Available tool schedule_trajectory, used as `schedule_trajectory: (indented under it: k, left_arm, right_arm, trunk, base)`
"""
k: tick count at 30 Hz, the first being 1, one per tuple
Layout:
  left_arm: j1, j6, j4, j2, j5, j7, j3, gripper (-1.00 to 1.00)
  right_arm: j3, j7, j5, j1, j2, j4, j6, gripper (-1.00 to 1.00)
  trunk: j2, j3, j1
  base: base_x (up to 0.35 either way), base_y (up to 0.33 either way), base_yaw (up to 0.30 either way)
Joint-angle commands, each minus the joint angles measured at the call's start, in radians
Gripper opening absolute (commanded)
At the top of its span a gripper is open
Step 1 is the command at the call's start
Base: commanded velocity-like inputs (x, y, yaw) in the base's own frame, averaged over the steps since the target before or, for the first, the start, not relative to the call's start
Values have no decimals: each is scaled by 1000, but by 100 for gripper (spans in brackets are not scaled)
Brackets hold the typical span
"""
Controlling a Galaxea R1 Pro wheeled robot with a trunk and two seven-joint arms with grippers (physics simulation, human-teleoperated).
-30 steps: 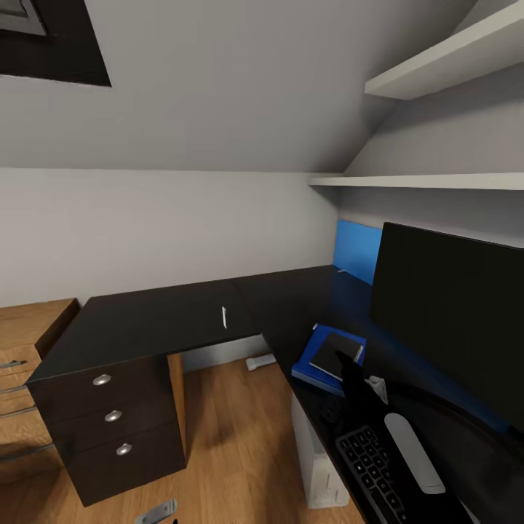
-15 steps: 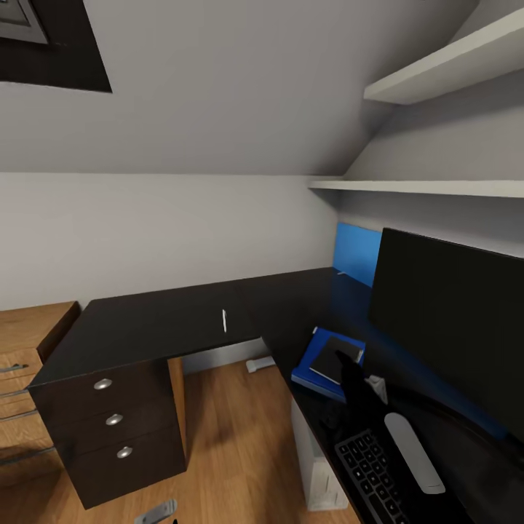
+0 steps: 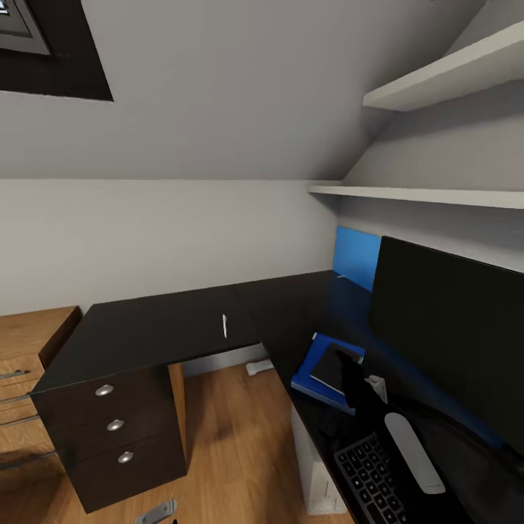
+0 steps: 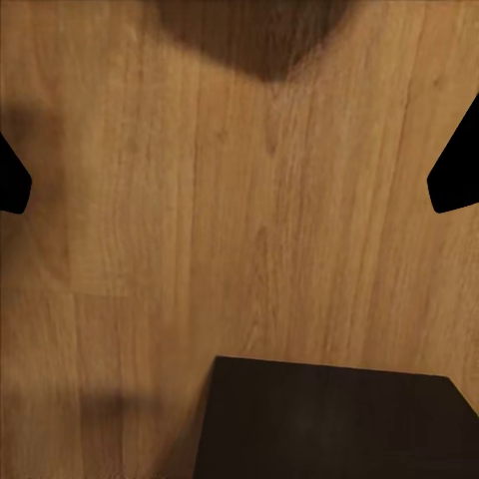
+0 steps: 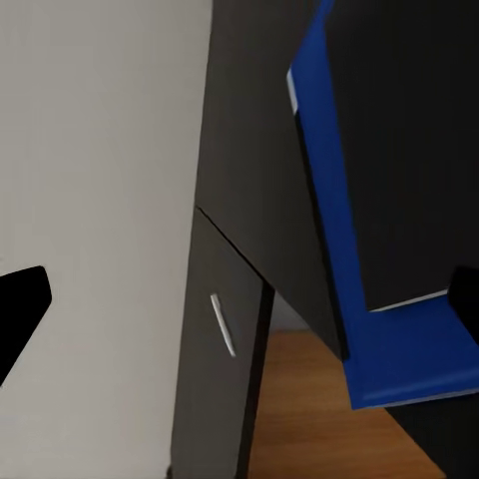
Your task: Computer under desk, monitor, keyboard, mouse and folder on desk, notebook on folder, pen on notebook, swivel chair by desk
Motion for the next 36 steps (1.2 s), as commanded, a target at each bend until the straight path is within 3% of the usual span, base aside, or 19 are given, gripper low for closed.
schedule_trajectory:
  k: [1, 5, 8, 9, 12, 13, 15, 17, 18, 22, 25, 30, 36]
  left_arm:
    - [-1, -6, 0, 1, 11, 7, -8, 100]
    - [-1, -5, 0, 1, 11, 8, -8, 100]
    - [-1, -5, 1, 1, 11, 9, -8, 100]
    - [-1, -4, 2, 1, 11, 11, -8, 100]
    - [-1, -4, 3, 1, 11, 12, -8, 100]
    - [-1, -4, 3, 1, 11, 12, -8, 100]
    - [-1, -3, 3, 1, 11, 11, -8, 100]
    - [-1, -3, 3, 0, 11, 11, -9, 100]
    - [-1, -3, 3, -1, 11, 10, -10, 100]
    - [-1, -3, 3, -1, 11, 9, -11, 100]
    - [-1, -2, 4, -1, 11, 8, -10, 100]
    - [-1, -2, 5, 0, 12, 8, -10, 100]
    - [-1, -2, 5, -1, 11, 7, -10, 100]
  right_arm:
    - [-1, -6, -7, -1, 0, -2, 4, 100]
    - [8, -6, -6, -1, 0, -3, 3, 100]
    - [61, -9, 16, -1, 1, -6, 2, 100]
    - [121, -11, 64, -1, 2, -20, -1, 100]
    - [175, -31, 139, -1, 15, -32, -16, 100]
    - [195, -50, 184, -1, 32, -35, -29, 100]
    - [255, -143, 421, -1, 120, -36, -79, 100]
    - [273, -172, 490, -1, 142, -35, -83, 100]
    - [295, -211, 557, -1, 163, -31, -86, 100]
    - [351, -336, 692, -1, 187, -16, -90, 100]
    - [396, -401, 741, -1, 187, -6, -97, 100]
    - [435, -432, 775, -1, 187, 3, -161, 100]
    - [445, -450, 811, -7, 187, 26, -201, 100]
  trunk:
    - [7, 2, -4]
    - [35, 15, -19]
    - [56, 24, -31]
    - [63, 27, -35]
    - [84, 37, -46]
    - [91, 40, -50]
    - [105, 46, -58]
    - [119, 52, -65]
    - [126, 55, -69]
    - [154, 68, -84]
    - [175, 77, -96]
    - [210, 93, -115]
    - [252, 112, -138]
  base:
    - [0, 0, 0]
    - [0, 0, 0]
    - [0, 0, 0]
    - [0, 0, 0]
    - [0, 0, 0]
    - [0, 0, 0]
    - [0, 0, 0]
    - [0, 0, 0]
    - [0, 0, 0]
    - [0, 0, 0]
    - [0, 0, 0]
    - [0, 0, 0]
    - [0, 0, 0]
